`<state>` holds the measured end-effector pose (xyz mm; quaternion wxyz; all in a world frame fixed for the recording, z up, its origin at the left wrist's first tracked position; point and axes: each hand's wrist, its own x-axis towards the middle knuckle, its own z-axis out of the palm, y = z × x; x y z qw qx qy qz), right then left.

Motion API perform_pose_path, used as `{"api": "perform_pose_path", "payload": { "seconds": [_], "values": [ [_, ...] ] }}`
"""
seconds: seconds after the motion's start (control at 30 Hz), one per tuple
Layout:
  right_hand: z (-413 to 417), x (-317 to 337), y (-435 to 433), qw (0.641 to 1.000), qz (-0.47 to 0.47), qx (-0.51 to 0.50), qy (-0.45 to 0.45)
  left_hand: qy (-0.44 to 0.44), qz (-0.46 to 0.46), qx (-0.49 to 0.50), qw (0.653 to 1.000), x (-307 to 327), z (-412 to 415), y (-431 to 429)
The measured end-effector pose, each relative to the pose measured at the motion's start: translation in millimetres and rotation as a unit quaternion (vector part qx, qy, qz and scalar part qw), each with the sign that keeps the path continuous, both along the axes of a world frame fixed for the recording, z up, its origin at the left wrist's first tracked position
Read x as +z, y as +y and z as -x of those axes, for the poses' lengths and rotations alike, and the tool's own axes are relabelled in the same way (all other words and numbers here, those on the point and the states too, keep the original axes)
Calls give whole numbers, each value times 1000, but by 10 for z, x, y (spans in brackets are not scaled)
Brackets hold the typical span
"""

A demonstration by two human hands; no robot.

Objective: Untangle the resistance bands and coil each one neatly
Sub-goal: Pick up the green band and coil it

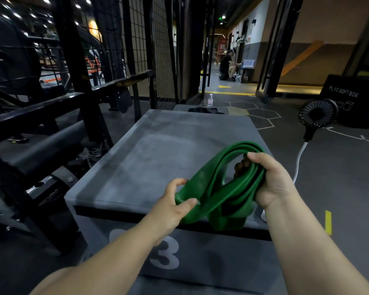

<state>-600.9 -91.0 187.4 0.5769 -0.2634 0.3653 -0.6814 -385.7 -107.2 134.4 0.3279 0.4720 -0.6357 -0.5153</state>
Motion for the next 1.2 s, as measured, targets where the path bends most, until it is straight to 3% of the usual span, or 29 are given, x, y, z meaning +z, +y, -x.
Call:
{"api": "perform_pose_path", "payload": {
  "seconds": [0.17, 0.33, 0.43, 0.6, 0.7, 0.87, 1.0, 1.1, 1.2],
  "values": [
    [-28, -6, -15, 998, 43, -2, -54, 182, -187, -23, 965, -74, 100, 55],
    [-58, -42, -47, 990, 83, -26, -108, 323, -332, -94, 881, 13, 120, 50],
    [-117, -30, -37, 990, 78, -49, -105, 373, -403, -81, 832, 60, 152, 72],
    [-165, -40, -18, 991, 85, -62, -79, 396, -440, -47, 805, 85, 183, 58],
    [-208, -29, -18, 992, 86, -60, -69, 367, -394, -21, 842, 17, 245, 61],
    [-224, -33, -21, 989, 81, -73, -99, 293, -189, 5, 937, -266, 366, 105],
    [-114, -43, -44, 998, 49, -32, -27, 251, -139, 6, 958, -250, 330, 53],
    [-57, -84, -68, 999, 28, -1, 27, 99, 10, 50, 994, -153, 259, -81],
    [-144, -115, -52, 996, 42, 50, 58, 24, 138, 26, 990, -30, 274, -149]
  ]
}}
